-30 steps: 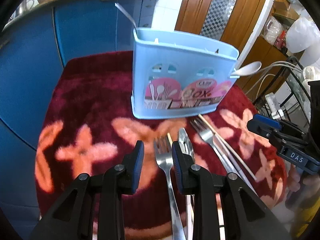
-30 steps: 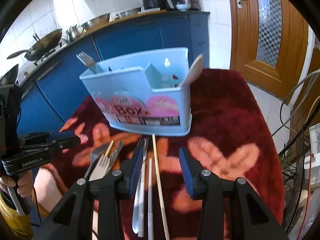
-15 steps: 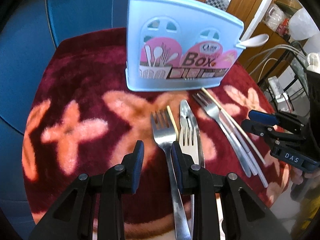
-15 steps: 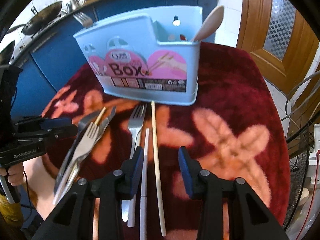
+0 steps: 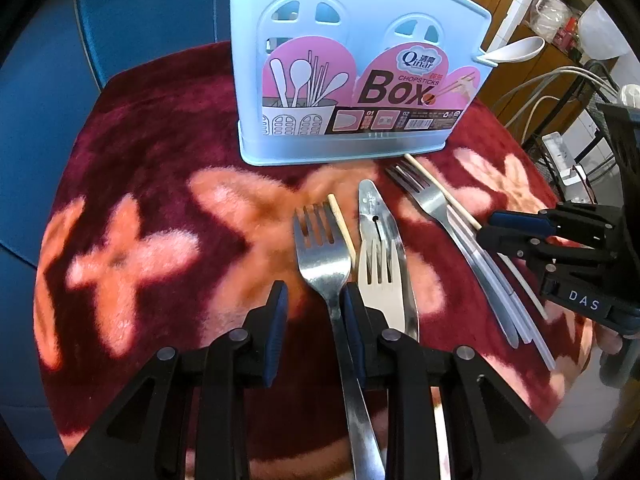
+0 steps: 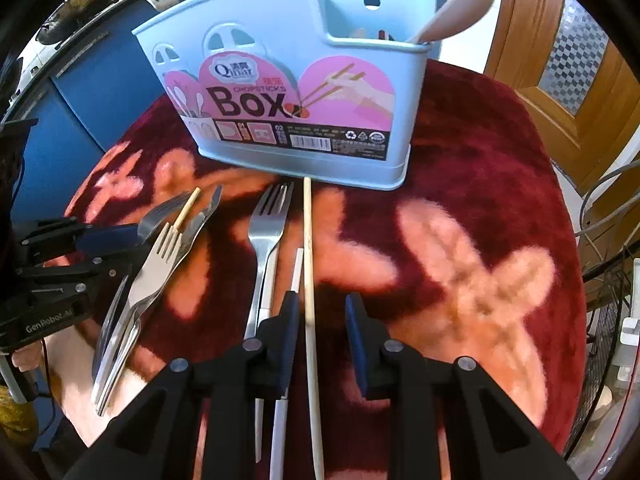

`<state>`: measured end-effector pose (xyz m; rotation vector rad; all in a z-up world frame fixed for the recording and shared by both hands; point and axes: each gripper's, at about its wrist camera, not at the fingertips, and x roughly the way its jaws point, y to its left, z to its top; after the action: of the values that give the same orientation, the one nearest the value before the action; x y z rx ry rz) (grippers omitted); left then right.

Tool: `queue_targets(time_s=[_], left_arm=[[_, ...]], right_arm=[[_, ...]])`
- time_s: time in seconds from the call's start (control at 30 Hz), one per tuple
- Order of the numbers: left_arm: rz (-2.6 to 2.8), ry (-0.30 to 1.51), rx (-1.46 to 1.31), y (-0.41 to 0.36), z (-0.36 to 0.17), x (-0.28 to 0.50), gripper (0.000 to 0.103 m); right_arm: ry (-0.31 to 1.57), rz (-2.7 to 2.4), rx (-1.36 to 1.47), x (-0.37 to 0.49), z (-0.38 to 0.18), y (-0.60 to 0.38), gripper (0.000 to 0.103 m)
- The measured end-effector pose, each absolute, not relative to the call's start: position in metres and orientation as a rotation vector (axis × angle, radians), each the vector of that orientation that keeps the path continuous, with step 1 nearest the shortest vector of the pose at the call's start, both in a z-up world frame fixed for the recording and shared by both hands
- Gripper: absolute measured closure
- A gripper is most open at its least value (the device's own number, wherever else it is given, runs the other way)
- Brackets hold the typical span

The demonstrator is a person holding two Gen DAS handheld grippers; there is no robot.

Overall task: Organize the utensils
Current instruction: 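Grasp another silver fork with the left tool while the right tool grasps a wooden chopstick, then lift the fork with the left tool while the right tool carries the chopstick over the holder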

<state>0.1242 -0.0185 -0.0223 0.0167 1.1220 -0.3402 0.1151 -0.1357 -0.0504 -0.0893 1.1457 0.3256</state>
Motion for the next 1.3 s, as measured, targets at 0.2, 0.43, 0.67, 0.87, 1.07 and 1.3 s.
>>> queue_targets(time_s=[0.2, 0.43, 0.67, 0.87, 1.07, 1.3], left_arm=[[-0.350, 1.112, 0.002, -0.017, -0.023, 0.125, 0.084], [-0.358, 1.128, 0.000, -0.011, -0.020, 0.122, 0.086], [-0.370, 1.173, 0.023, -0.016, -0.023, 0.129, 0.085], [-0.379, 1.164, 0.018, -0.018, -0.023, 0.129, 0.087], [-0.414, 1.111, -0.064, -0.007, -0.011, 0.118, 0.098], [-0.430, 0.992, -0.072, 0.000, 0.013, 0.098, 0.099]], right_arm=[[1.172, 0.331, -0.087, 0.121, -0.052, -0.129, 0.095], [1.214, 0.330, -0.086, 0.116, -0.053, -0.134, 0.097], [1.271, 0.342, -0.104, 0.128, -0.056, -0.128, 0.096], [1.287, 0.346, -0.088, 0.139, -0.060, -0.126, 0.096], [1.208, 0.350, -0.005, 0.124, -0.052, -0.141, 0.097], [1.071, 0.367, 0.116, 0.093, -0.030, -0.161, 0.097]])
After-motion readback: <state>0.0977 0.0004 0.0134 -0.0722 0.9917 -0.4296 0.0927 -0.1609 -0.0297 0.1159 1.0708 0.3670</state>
